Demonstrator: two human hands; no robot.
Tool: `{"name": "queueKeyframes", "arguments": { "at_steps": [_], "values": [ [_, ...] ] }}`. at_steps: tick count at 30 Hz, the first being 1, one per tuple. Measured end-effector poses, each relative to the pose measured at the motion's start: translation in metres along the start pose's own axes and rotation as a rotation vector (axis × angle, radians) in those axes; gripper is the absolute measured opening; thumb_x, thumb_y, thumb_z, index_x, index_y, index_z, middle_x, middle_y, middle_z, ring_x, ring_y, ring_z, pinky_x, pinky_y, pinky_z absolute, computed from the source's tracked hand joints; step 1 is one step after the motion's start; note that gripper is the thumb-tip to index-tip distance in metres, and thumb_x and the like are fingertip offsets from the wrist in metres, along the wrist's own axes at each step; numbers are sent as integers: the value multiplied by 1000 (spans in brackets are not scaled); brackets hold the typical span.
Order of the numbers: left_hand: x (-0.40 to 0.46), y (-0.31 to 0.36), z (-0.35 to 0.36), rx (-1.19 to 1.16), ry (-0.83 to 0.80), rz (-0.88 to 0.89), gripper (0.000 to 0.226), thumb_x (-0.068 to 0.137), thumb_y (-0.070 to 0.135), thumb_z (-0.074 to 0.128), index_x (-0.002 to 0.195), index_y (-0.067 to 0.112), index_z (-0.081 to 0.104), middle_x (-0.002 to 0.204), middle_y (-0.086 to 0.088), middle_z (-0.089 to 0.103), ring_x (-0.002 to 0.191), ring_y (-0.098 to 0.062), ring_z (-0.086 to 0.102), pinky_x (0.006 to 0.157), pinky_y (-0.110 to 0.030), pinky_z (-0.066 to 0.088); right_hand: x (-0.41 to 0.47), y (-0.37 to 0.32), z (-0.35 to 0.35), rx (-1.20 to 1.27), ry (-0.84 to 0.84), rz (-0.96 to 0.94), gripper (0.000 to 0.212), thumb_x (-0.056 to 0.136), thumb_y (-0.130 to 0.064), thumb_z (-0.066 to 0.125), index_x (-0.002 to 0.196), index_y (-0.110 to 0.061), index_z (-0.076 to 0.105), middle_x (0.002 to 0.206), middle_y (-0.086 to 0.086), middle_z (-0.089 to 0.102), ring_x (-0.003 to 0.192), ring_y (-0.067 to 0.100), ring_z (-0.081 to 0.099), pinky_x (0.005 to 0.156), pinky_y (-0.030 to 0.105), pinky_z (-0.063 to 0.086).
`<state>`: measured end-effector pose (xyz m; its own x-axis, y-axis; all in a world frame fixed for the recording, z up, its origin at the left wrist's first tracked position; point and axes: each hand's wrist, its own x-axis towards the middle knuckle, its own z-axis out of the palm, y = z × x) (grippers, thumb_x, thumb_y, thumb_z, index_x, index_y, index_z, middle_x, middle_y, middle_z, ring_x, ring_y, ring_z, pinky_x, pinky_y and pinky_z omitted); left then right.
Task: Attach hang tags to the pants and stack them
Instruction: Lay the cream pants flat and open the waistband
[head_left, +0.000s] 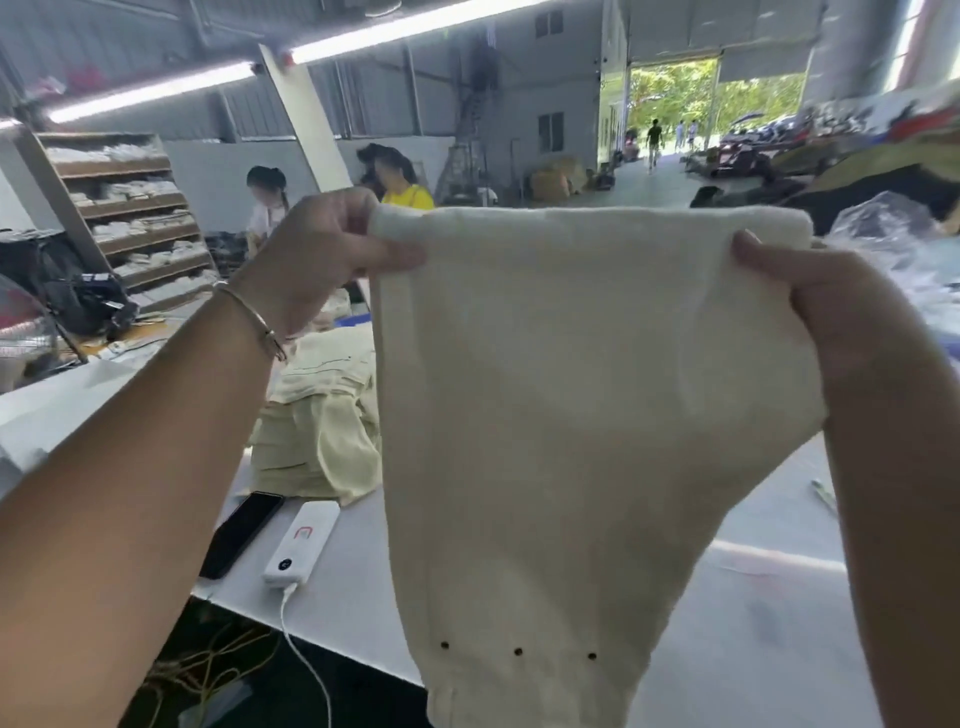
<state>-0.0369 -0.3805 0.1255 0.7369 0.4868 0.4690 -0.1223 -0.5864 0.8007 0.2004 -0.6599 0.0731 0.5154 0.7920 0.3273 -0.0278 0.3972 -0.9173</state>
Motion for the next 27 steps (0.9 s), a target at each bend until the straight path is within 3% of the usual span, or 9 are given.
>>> {"name": "queueKeyframes", "arguments": {
  "at_steps": [3, 5, 7, 10, 13, 18, 22, 25, 27],
  "values": [
    [-10, -10, 0, 22, -186, -241, 41, 51, 15, 87, 81, 14, 59, 75, 3, 67, 77, -16, 61, 61, -20, 56, -8, 1, 0, -41, 60, 33, 24, 77, -35, 65, 89, -15, 70, 76, 2, 68, 68, 18, 68, 68, 34, 58],
    [-7, -7, -1, 294, -124, -325, 59, 50, 32, 91, 96, 14, 58, 86, 1, 64, 82, -18, 56, 62, -24, 53, -9, 0, 6, -66, 90, 6, 20, 74, -33, 68, 80, -14, 72, 72, 2, 70, 63, 17, 69, 59, 32, 58],
    [0, 1, 5, 558, -49, -259, 86, 52, 57, 84, 123, 22, 48, 116, 4, 55, 105, -15, 51, 84, -32, 48, -8, -2, 14, -85, 102, -2, 22, 72, -31, 70, 85, -13, 70, 72, 2, 71, 62, 17, 69, 56, 30, 56],
    [2, 26, 37, 669, -250, 44, 100, 52, 79, 72, 138, 38, 41, 136, 20, 40, 126, -3, 39, 97, -28, 33, -6, -1, 25, -92, 82, 31, 26, 70, -28, 71, 88, -11, 66, 71, 3, 71, 61, 18, 69, 54, 30, 56],
    [7, 41, 74, 691, -452, 110, 85, 57, 72, 68, 130, 34, 53, 125, 19, 60, 117, -2, 55, 95, -22, 39, -6, 5, 33, -113, 60, 61, 26, 69, -26, 71, 89, -10, 66, 70, 3, 71, 60, 17, 69, 53, 27, 55],
    [16, 20, 111, 640, -576, 69, 29, 80, 51, 72, 95, 27, 68, 91, 6, 71, 82, -9, 67, 76, -29, 52, -9, 13, 27, -107, 78, 101, 24, 69, -26, 72, 86, -10, 66, 69, 4, 70, 60, 18, 68, 53, 27, 55],
    [11, 6, 131, 414, -637, -78, 29, 91, 34, 65, 84, 7, 67, 80, -4, 67, 70, -15, 59, 72, -33, 49, -14, 11, 16, -214, 135, 154, 13, 71, -23, 75, 78, -11, 74, 70, 5, 72, 59, 16, 68, 52, 25, 55],
    [8, 9, 144, 220, -658, -182, 30, 90, 30, 67, 68, 11, 64, 64, -1, 62, 53, -13, 55, 54, -21, 44, -19, 6, 2, -635, 357, 103, 19, 74, -22, 80, 83, -10, 69, 72, 1, 68, 62, 10, 64, 53, 20, 51],
    [10, 16, 155, -25, -577, -268, 30, 91, 19, 65, 62, 15, 65, 58, 1, 62, 46, -9, 58, 46, -16, 44, -26, 4, -6, -863, 599, -19, 34, 77, -27, 80, 102, -13, 61, 92, 1, 66, 82, 15, 63, 71, 30, 53]
  ]
}}
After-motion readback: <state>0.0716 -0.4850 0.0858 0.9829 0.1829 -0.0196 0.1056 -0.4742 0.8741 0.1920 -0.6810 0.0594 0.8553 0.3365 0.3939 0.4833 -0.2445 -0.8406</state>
